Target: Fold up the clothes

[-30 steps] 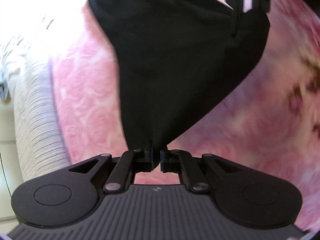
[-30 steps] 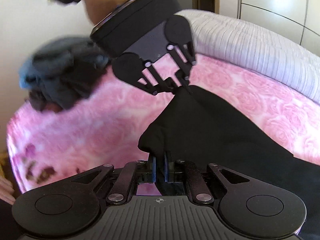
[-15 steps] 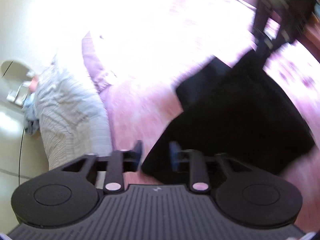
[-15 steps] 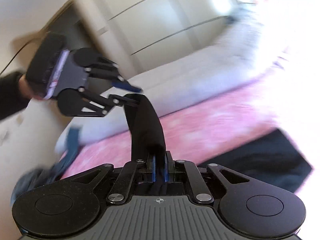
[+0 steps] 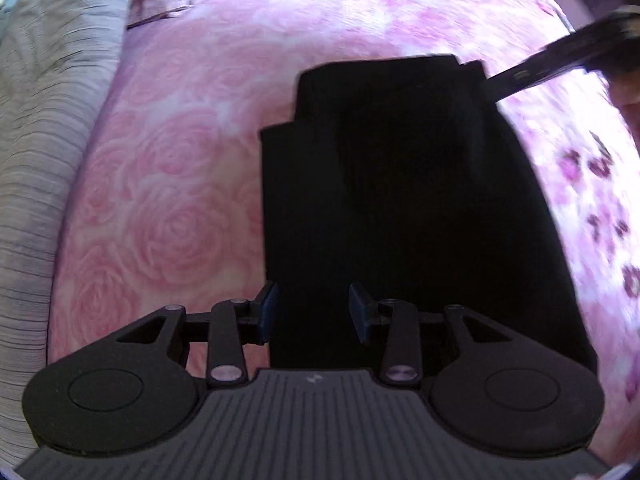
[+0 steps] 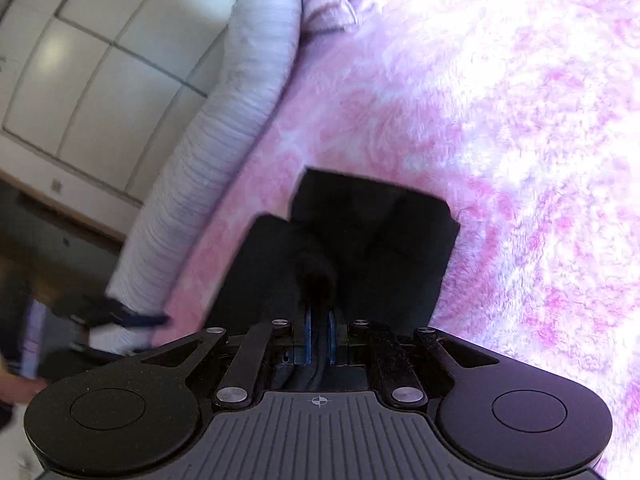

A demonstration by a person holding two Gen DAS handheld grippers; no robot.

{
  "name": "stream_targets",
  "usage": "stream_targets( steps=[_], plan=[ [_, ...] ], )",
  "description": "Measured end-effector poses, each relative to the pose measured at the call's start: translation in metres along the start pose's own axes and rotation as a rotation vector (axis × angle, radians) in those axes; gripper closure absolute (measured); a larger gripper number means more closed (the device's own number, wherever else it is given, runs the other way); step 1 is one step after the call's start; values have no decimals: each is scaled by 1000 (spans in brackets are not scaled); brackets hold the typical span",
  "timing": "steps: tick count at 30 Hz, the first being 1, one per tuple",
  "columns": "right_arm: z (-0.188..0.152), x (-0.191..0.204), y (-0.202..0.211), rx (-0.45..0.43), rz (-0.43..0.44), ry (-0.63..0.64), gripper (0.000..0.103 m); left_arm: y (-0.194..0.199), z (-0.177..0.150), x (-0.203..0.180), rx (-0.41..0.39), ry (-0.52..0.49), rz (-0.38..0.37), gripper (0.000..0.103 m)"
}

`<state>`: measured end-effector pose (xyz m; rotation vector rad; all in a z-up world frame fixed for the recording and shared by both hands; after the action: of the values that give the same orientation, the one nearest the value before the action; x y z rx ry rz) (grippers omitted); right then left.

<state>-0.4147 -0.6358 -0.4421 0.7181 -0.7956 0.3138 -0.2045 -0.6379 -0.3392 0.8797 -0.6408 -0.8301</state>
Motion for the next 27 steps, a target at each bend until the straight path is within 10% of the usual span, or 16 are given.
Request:
stream_targets(
  steps=[9, 13, 16, 20, 27],
  plan=[
    [15, -18, 11, -28, -52, 9, 96, -58, 50, 51, -86, 252, -69, 69],
    [13, 8, 0, -73, -30, 64, 22, -80, 64, 55, -96, 282, -136, 71],
    [0, 12, -20, -45, -66, 85, 24, -91, 70, 50, -79, 258, -172, 91],
    [-13, 1, -38, -13, -150, 78, 86, -86, 71, 47, -97, 247, -201, 100],
    [7, 8, 2, -85, -125, 38, 94, -51, 109, 40, -214, 168, -269, 100]
  ],
)
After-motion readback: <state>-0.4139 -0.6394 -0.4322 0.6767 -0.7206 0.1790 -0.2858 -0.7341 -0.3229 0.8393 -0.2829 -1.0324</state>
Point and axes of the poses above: each gripper's, at about its wrist camera, not at the fingertips, and y roughly against the way its jaws point, x to its left, z to its top, the point moved 7 cm from there along -y, roughly the way its jaws point, and after that the axes turned 10 degrees about -x, right-handed, at the moved point
